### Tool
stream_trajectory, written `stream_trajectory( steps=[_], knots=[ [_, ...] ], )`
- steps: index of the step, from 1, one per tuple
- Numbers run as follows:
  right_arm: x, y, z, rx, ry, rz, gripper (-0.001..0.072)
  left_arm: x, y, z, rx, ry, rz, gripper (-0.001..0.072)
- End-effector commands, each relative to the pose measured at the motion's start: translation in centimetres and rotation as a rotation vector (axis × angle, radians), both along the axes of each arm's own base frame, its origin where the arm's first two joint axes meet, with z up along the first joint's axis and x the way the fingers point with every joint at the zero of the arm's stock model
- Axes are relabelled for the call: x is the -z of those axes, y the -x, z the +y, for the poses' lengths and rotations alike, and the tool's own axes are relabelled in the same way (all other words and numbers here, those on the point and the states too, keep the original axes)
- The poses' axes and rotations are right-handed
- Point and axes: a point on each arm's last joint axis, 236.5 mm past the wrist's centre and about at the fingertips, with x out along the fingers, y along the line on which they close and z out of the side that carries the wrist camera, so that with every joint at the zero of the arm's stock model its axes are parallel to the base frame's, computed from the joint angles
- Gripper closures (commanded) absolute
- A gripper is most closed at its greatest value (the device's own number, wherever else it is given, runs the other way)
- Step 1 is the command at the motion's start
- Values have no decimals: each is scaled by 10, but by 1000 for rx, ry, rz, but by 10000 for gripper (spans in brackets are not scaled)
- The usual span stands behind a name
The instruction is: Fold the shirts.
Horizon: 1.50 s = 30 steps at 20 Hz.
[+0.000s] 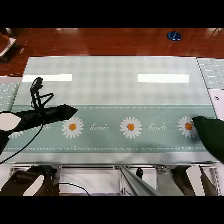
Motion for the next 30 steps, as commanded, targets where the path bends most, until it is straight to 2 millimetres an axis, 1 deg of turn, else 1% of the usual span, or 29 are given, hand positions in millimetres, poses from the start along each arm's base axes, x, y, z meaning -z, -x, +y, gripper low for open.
stream_trajectory(
  steps=[1,2,3,4,5,6,7,8,9,10,11,12,13,14,15,16,17,18,19,20,21,22,23,25,26,28,30],
  knots=[
    [8,26,-2,64,27,92,97,-2,-4,2,-9,-7,-21,686],
    [8,24,-5,51,30,88,96,-3,-10,7,27,-64,-84,686],
    [9,18,-5,37,22,65,97,-3,-14,17,59,-130,-132,686],
    [6,-1,-10,11,33,-9,101,-10,-26,32,8,-148,-162,686],
    [-2,-30,-16,-20,48,-122,157,-26,-43,48,-65,-143,-205,686],
    [-17,-73,-18,-65,49,-296,387,-51,-60,64,-136,-127,-259,686],
    [-43,-127,-13,-130,28,-523,679,-78,-74,76,-178,-119,-307,686],
    [-75,-178,-4,-203,15,-745,675,-106,-86,82,-195,-115,-357,686],
    [-106,-218,8,-278,7,-911,676,-136,-96,82,-179,-120,-409,686],
    [-128,-250,20,-339,18,-1007,676,-160,-101,78,-146,-126,-447,687],
    [-140,-277,41,-426,23,-1047,675,-182,-105,72,-118,-122,-473,688],
    [-145,-300,67,-530,24,-1063,676,-201,-107,67,-102,-110,-493,688],
    [-144,-319,98,-655,23,-1063,675,-215,-106,57,-84,-90,-502,688],
    [-134,-333,133,-794,20,-1037,675,-223,-102,44,-44,-79,-506,688],
    [-113,-340,162,-934,26,-961,675,-222,-95,30,1,-74,-497,688],
    [-86,-341,181,-1039,38,-851,675,-210,-86,16,62,-90,-466,688],
    [-55,-337,197,-1134,45,-717,675,-186,-75,6,117,-128,-400,688],
    [-27,-334,204,-1177,61,-608,675,-152,-69,6,128,-187,-312,688],
    [-1,-330,208,-1197,81,-517,675,-113,-67,17,89,-268,-217,689],
    [19,-327,207,-1209,94,-448,675,-70,-70,44,-12,-367,-98,687],
    [36,-321,206,-1217,85,-384,675,-40,-66,64,-64,-431,12,687],
    [49,-314,206,-1222,61,-336,675,-26,-61,71,-51,-455,84,687],
    [57,-309,202,-1224,55,-294,675,-23,-61,70,-23,-468,92,687],
    [67,-303,189,-1196,83,-243,675,-32,-69,69,24,-497,18,687],
    [68,-303,185,-1178,95,-233,675,-35,-72,69,21,-496,6,686],
    [68,-302,184,-1173,97,-228,675,-36,-72,67,19,-487,7,687],
    [70,-296,187,-1170,70,-210,675,-35,-71,64,17,-469,17,686]
  ],
)
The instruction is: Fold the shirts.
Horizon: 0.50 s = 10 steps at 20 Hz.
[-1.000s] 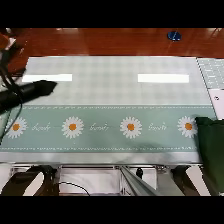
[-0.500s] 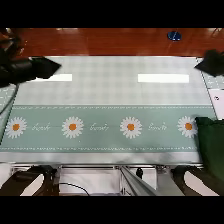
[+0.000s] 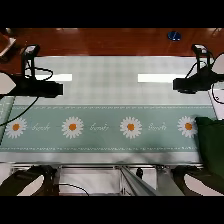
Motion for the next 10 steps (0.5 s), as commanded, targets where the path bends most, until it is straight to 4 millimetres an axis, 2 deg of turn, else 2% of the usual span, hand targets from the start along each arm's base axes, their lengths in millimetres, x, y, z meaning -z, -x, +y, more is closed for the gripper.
stream_trajectory(
  steps=[1,10],
  knots=[
    [6,7,-4,12,25,34,675,4,0,2,-6,-13,15,686],
    [6,6,-5,12,30,31,675,4,0,2,-6,-13,15,686]
  ],
)
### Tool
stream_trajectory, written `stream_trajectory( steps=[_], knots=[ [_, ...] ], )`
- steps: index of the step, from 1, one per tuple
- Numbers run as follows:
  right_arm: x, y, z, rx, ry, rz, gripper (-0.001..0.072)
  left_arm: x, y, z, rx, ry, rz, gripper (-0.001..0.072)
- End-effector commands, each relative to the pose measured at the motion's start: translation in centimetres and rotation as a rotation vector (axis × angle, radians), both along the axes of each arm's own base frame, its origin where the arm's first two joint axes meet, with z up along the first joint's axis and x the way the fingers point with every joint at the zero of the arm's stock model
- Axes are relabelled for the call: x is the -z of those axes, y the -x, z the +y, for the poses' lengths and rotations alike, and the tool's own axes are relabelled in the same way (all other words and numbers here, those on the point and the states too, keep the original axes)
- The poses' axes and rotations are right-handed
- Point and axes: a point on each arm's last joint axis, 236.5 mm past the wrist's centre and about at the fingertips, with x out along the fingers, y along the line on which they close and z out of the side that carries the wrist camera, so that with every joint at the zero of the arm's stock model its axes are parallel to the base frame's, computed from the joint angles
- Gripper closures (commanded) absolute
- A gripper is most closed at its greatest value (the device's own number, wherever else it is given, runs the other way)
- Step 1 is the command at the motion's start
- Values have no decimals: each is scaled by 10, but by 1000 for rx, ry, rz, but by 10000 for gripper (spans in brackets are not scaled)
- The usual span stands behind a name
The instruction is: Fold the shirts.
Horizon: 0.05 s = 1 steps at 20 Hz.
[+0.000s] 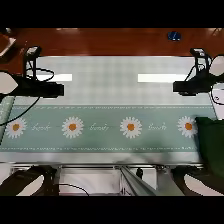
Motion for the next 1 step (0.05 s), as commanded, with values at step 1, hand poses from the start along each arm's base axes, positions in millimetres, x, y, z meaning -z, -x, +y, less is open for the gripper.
stream_trajectory(
  steps=[1],
  knots=[
    [1,1,0,1,2,3,675,0,0,0,0,-1,0,686]
  ],
)
